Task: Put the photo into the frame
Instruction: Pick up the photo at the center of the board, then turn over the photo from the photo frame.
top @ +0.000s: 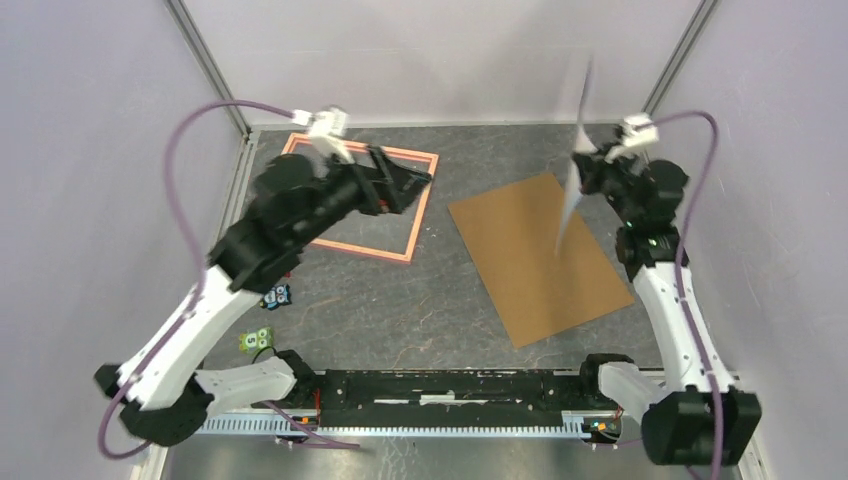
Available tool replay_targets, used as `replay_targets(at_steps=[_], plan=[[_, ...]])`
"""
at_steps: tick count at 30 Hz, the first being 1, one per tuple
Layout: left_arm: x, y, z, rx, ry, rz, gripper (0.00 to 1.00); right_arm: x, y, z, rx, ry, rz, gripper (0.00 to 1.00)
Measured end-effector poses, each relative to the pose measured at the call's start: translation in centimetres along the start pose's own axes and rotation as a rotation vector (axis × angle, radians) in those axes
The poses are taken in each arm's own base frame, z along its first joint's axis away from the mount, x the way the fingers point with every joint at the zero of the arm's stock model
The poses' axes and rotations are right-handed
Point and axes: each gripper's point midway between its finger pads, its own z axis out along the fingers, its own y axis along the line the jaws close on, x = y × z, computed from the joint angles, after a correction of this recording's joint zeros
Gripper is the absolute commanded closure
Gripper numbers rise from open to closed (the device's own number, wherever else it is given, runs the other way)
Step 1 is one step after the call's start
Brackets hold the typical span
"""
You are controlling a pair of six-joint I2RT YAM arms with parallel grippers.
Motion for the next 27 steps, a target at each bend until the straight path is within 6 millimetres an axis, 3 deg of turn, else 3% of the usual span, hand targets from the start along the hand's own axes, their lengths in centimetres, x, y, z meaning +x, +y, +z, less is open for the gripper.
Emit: replay_targets(at_steps=[3,5,7,8,10,12,13,16,18,20,23,26,27], plan=[[-5.4,-1.1,-5.5,-0.029,-0.181,0.038,0.00,-3.9,7.4,2.9,-0.182,-0.042,-0.183,1.00],[-8.2,-1.5,-9.9,-0.037,-0.311,0.047,0.00,-5.2,13.1,4.6,-0.291,-0.054,-0.310,1.00],[-10.0,-1.5,-13.7,-0.047,-0.417,0.044,0.00,-5.3,19.4,5.8,-0.401,-0.062,-0.447,1.00],[-11.0,-1.4,-16.2,-0.049,-0.481,0.036,0.00,-4.7,22.9,6.1,-0.463,-0.058,-0.527,1.00],[-12.4,-1.3,-19.3,-0.055,-0.566,0.027,0.00,-2.6,27.9,6.3,-0.546,-0.042,-0.662,1.00],[-13.1,-0.7,-21.2,-0.080,-0.624,0.012,0.00,1.7,32.5,5.7,-0.635,-0.011,-0.834,1.00],[-13.2,-0.6,-21.3,-0.088,-0.631,0.010,0.00,4.3,33.9,5.2,-0.673,0.012,-0.910,1.00],[-12.7,0.4,-20.3,-0.133,-0.613,0.017,0.00,11.7,35.5,2.9,-0.774,0.069,-1.120,1.00],[-11.9,1.3,-19.0,-0.171,-0.579,0.032,0.00,16.7,34.6,1.5,-0.828,0.113,-1.250,1.00],[-11.0,2.0,-17.4,-0.203,-0.539,0.048,0.00,21.3,32.3,0.6,-0.854,0.168,-1.368,0.99],[-9.9,2.9,-15.0,-0.241,-0.481,0.067,0.00,23.6,30.4,0.7,-0.835,0.185,-1.444,0.89],[-8.8,3.6,-13.2,-0.265,-0.434,0.081,0.00,24.5,28.7,0.9,-0.780,0.164,-1.499,0.42],[-8.4,3.9,-12.8,-0.273,-0.420,0.088,0.00,24.8,28.2,0.9,-0.758,0.164,-1.511,0.22]])
